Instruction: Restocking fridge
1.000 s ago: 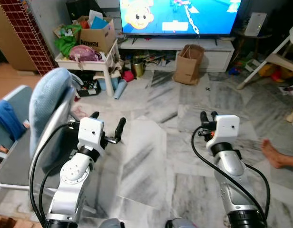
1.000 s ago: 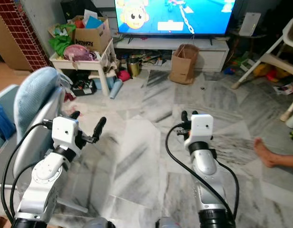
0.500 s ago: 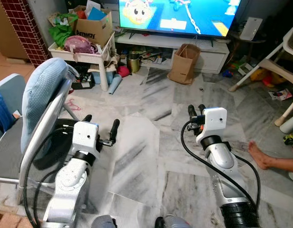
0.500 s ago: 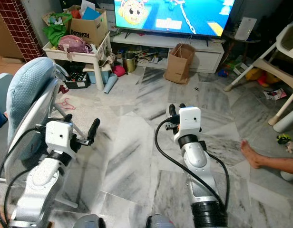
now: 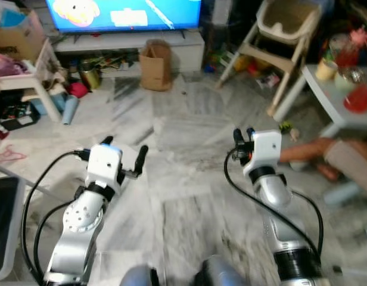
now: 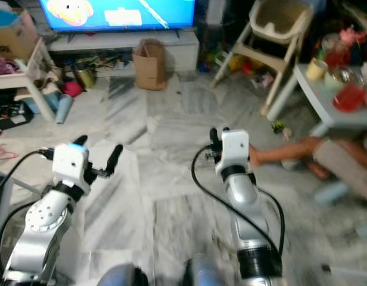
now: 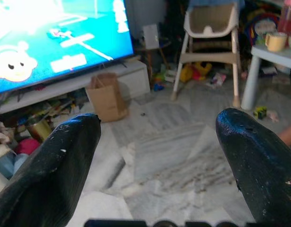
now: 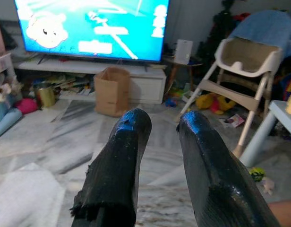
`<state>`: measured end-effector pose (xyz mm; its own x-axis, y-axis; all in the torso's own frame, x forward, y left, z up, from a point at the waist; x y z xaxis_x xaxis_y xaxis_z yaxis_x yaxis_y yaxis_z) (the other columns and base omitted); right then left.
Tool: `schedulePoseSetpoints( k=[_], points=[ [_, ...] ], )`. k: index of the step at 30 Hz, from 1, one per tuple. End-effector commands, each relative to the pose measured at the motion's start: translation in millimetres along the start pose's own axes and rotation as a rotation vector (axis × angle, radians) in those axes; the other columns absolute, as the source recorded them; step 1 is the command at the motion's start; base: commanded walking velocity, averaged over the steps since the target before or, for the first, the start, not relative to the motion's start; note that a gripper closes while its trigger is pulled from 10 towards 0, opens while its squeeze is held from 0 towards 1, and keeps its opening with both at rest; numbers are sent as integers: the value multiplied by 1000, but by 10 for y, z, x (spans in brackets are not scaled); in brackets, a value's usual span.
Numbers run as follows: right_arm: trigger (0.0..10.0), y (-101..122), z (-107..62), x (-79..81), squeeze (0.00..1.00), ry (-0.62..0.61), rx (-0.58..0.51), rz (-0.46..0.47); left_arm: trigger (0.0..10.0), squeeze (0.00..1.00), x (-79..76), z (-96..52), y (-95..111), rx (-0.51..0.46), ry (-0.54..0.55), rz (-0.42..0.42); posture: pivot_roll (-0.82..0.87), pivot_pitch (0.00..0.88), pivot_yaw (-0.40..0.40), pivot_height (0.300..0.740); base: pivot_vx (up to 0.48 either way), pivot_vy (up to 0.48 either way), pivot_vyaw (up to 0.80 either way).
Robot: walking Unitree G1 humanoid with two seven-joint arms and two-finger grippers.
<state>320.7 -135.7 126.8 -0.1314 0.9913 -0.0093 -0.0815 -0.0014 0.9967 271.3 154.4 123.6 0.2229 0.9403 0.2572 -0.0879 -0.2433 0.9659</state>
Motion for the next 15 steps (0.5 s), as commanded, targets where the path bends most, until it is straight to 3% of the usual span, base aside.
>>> schedulePoseSetpoints(
  k=[1, 15],
  points=[
    [10000, -50, -46, -84, 0, -27, 21, -16, 10000, 0, -34, -8, -29, 16, -4, -9, 84, 120, 7, 740, 0, 0, -800],
    [10000, -135, -132, -109, 0, -59, 40, -5, 10000, 0, -122, -35, -87, 42, -38, -28, 73, 92, 28, 740, 0, 0, -800]
  ],
)
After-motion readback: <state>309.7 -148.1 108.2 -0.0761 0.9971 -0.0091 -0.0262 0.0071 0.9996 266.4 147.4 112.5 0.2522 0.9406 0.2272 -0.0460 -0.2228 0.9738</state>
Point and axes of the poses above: a point about 5 cm out from each wrist's last joint towards the gripper, its own z axis pointing out of the wrist towards the gripper, its own y axis along the axis of the wrist's last joint, x = y × z, the point moved 2 cm from there along z, pointing out of the wrist towards the gripper, and after that the axes turned 4 degrees about z, right-handed, at the moved point
